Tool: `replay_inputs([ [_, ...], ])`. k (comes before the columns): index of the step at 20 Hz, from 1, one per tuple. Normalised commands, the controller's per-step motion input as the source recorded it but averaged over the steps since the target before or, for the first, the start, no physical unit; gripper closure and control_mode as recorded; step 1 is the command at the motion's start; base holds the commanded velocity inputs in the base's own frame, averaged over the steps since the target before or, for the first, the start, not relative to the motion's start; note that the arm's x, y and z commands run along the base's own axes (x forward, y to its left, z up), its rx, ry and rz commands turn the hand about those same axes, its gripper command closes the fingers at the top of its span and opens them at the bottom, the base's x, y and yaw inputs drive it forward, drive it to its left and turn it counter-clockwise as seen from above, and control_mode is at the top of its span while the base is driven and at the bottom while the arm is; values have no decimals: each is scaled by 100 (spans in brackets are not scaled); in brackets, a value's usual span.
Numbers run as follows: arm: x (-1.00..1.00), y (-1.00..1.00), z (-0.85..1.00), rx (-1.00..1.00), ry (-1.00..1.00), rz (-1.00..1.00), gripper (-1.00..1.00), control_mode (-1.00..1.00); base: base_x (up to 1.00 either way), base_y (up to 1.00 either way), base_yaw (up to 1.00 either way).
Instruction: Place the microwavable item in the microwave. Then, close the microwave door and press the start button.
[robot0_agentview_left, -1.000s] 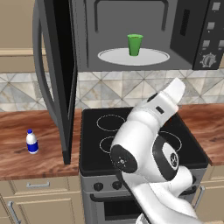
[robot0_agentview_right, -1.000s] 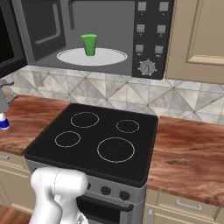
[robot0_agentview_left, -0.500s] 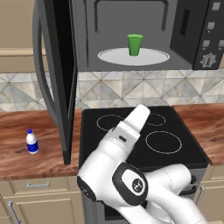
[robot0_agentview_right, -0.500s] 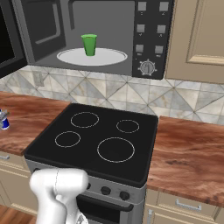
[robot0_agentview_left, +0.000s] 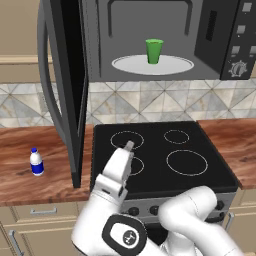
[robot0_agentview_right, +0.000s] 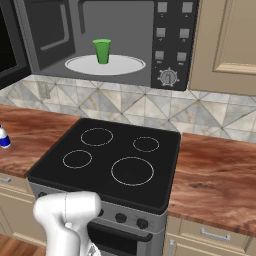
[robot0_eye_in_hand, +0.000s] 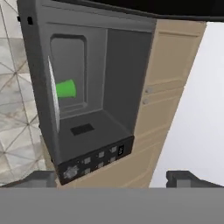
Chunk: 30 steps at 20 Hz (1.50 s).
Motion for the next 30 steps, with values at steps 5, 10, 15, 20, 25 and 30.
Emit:
replay_inputs([
  [5, 7, 74, -28, -25, 0, -11, -100, -100, 0, 0, 0],
  [10, 12, 100, 0, -18, 5, -21, -100, -100, 0, 0, 0],
  [15, 19, 100, 0, -16, 17, -29, -100, -100, 0, 0, 0],
  [20, 9, 65, 0, -10, 17, -29, -100, -100, 0, 0, 0],
  [25, 0, 6, 19, 1, 0, -29, -100, -100, 0, 0, 0],
  [30, 0, -79, 42, 15, 0, -11, -100, -100, 0, 0, 0],
])
